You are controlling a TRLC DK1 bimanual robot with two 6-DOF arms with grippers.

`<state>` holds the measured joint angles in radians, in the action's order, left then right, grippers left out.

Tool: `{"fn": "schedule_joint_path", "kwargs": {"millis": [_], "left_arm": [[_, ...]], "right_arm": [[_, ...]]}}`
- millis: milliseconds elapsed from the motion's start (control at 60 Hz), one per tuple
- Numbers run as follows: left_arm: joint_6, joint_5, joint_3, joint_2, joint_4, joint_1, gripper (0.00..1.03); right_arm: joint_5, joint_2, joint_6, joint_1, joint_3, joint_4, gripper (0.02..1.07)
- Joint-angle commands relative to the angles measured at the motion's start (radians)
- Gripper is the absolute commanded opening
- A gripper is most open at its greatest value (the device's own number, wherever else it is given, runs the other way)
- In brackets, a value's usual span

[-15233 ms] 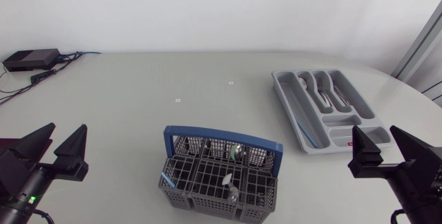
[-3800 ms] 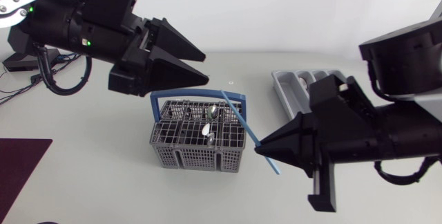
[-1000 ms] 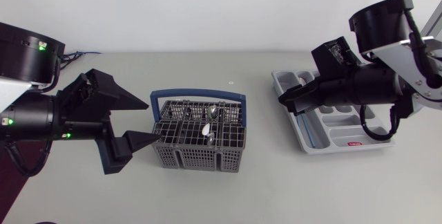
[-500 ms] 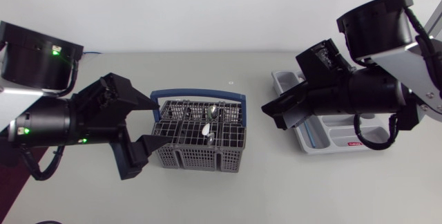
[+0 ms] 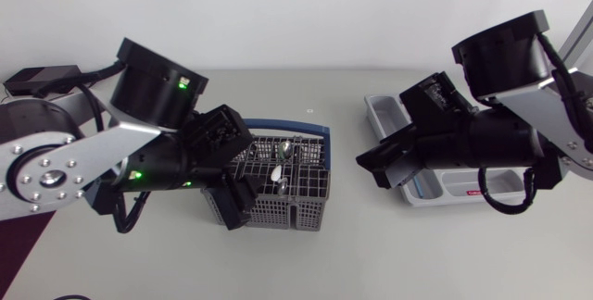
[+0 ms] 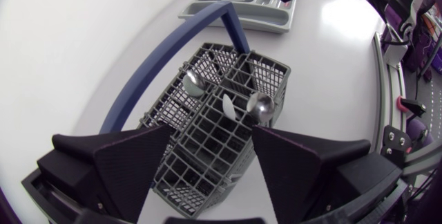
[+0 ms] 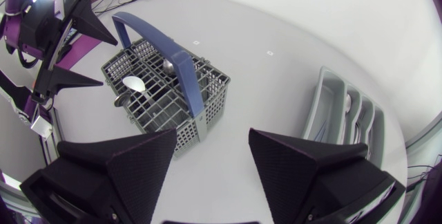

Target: Unload the cutlery basket into the drawer organizer.

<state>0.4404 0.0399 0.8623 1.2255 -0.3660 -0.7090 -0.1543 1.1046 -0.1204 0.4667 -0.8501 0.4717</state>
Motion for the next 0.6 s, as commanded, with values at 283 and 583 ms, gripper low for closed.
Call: {"fn": "schedule_joint_path", "kwargs": {"millis": [283, 583], "left_arm": [[-0.066, 0.170, 0.104, 0.157, 0.025, -0.107, 0.81], [-0.083, 0.249, 0.124, 0.209, 0.036, -0.136, 0.52]], "right_arm": [[-0.036, -0.017, -0.027, -0.046, 0.046, -0.001, 0.78], [-0.056, -0.022, -0.036, -0.066, 0.057, -0.008, 0.78]]}}
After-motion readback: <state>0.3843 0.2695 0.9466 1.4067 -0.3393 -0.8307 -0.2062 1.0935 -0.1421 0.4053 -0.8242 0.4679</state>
